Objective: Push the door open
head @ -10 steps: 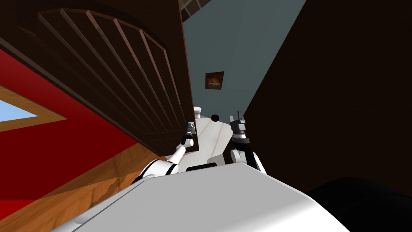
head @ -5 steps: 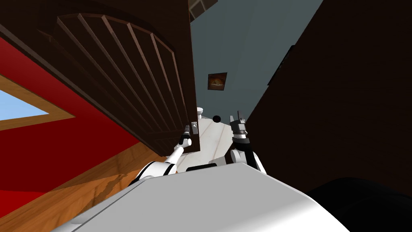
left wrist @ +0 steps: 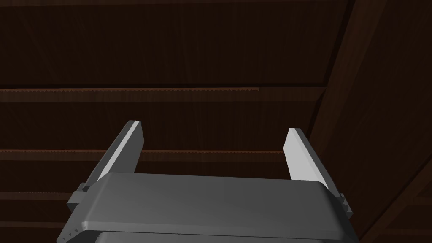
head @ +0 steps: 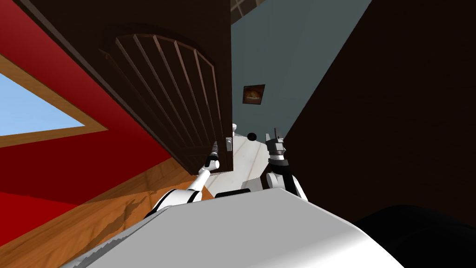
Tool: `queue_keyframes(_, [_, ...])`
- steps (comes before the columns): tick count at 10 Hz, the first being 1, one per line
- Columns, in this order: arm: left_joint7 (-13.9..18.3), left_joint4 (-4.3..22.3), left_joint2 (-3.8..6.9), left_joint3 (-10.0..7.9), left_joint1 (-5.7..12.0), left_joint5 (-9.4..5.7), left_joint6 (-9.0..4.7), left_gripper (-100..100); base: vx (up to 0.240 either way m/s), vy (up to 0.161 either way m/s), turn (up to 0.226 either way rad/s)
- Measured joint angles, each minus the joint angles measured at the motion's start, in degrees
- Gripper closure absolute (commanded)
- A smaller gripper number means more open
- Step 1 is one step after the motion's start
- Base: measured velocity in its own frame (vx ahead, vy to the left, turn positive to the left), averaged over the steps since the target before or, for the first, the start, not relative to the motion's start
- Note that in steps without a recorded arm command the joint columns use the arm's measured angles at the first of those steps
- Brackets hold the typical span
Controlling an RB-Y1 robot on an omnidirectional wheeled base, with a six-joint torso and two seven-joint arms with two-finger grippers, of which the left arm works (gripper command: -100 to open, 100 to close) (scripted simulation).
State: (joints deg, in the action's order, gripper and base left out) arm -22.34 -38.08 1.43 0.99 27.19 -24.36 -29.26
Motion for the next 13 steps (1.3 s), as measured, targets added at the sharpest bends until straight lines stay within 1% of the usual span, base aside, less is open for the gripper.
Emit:
queue_keyframes(1, [0.6, -1.4, -0.50, -0.39, -0.72, 1.06, 0.99, -100, -0.229, -0.066, 0.022])
queue_keyframes(2, [1.4, -1.7, -1.25, -0.70, -0.90, 2.01, 1.56, -100, -0.176, -0.108, 0.005])
queue_keyframes(4, [2.5, -3.4, -2.54, -0.98, -1.89, 3.32, 2.63, -100, -0.118, -0.151, -0.006])
queue_keyframes(6, [3.0, -3.6, -3.57, -1.20, -2.03, 3.95, 2.99, -100, -0.061, -0.176, -0.017])
queue_keyframes(7, [3.1, -3.1, -3.87, -1.28, -1.64, 4.09, 2.86, -100, -0.033, -0.076, 0.004])
queue_keyframes(8, [3.2, -3.0, -3.92, -1.27, -1.59, 4.10, 2.80, -100, 0.021, 0.091, 0.019])
queue_keyframes(10, [2.8, -3.5, -3.34, -1.17, -1.83, 3.77, 3.02, -100, 0.051, 0.163, 0.003])
queue_keyframes(12, [2.3, -3.2, -2.24, -0.90, -1.74, 3.09, 2.66, -100, 0.074, 0.163, -0.007])
queue_keyframes(13, [1.5, -4.5, -1.52, -0.85, -2.28, 2.40, 3.22, -100, 0.142, 0.119, -0.019])
